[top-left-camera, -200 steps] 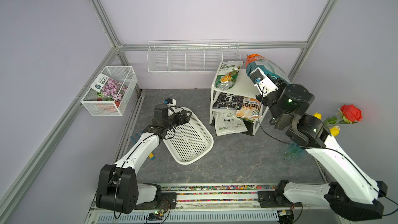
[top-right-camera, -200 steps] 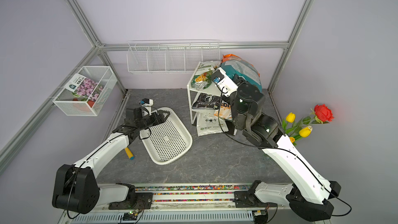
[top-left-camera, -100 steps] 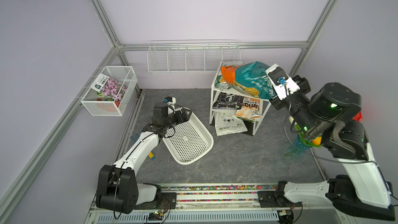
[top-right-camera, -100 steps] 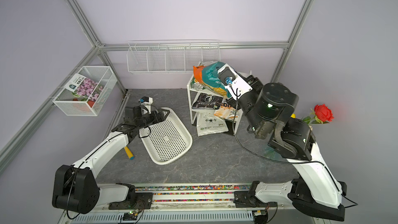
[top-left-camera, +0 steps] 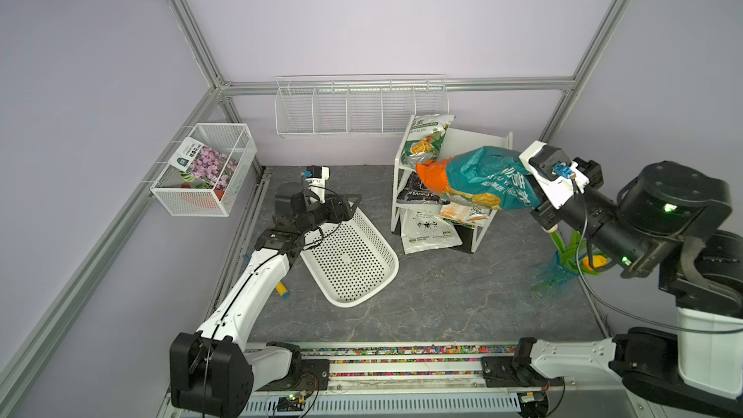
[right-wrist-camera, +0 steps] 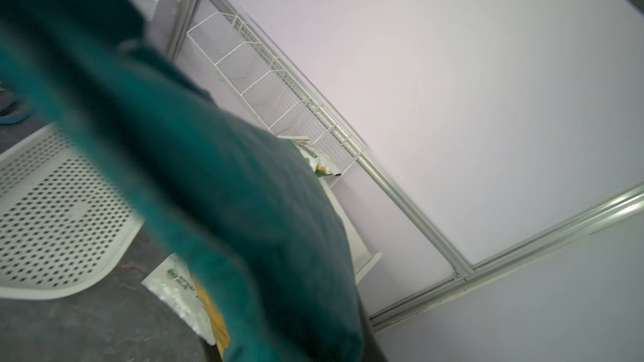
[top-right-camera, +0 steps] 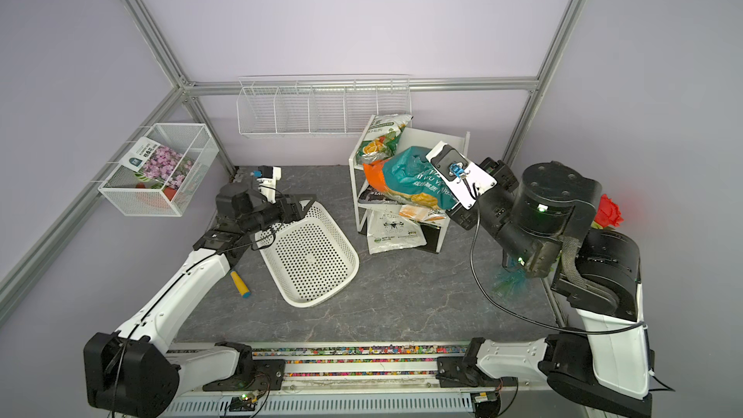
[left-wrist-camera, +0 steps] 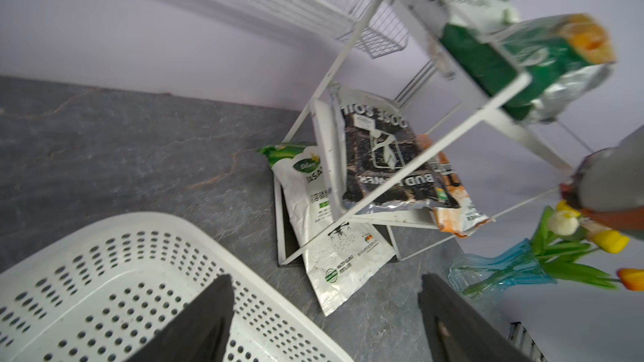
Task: Take down the fertilizer bag from the shelf
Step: Pick up the fertilizer bag from the shelf.
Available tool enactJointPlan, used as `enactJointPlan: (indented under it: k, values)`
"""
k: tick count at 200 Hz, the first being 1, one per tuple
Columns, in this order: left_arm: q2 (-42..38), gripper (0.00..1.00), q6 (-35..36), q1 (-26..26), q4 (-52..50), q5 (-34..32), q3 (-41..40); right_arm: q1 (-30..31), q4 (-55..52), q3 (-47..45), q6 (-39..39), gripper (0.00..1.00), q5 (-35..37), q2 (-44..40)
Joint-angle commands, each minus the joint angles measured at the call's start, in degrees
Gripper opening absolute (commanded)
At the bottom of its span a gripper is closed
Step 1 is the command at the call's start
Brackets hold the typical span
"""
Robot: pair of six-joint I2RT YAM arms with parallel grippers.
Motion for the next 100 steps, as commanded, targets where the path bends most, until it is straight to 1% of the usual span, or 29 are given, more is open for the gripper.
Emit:
enactJointPlan:
  k: [1,22,48,85,91,100]
  values:
    - [-3.9,0.87,3.4,0.1,4.2,5.7,3.2,0.2,3.4,1.9,7.7,0.00,-9.0,1.3]
    - [-7.0,0.88,5.7,0.1,4.4,9.0,5.3,0.2,3.9,0.3,10.2,0.00,-13.2,1.9]
    - [-9.4,0.88,7.0,0.1,5.5,15.4,8.1,0.2,5.7,-3.6,11.3,0.00,-16.6,2.3]
    - [-8.7,0.89,6.7,-0.1,4.1,24.7,12.1,-0.1,7.9,-8.9,12.7,0.00,-21.4,3.2]
    - [-8.5,0.89,6.2,-0.2,4.1,25.9,12.2,-0.3,8.8,-10.1,13.3,0.00,-22.9,3.1]
    - [-8.2,0.89,5.6,-0.5,4.4,27.4,11.9,-1.7,9.5,-11.2,14.7,0.00,-27.1,3.0]
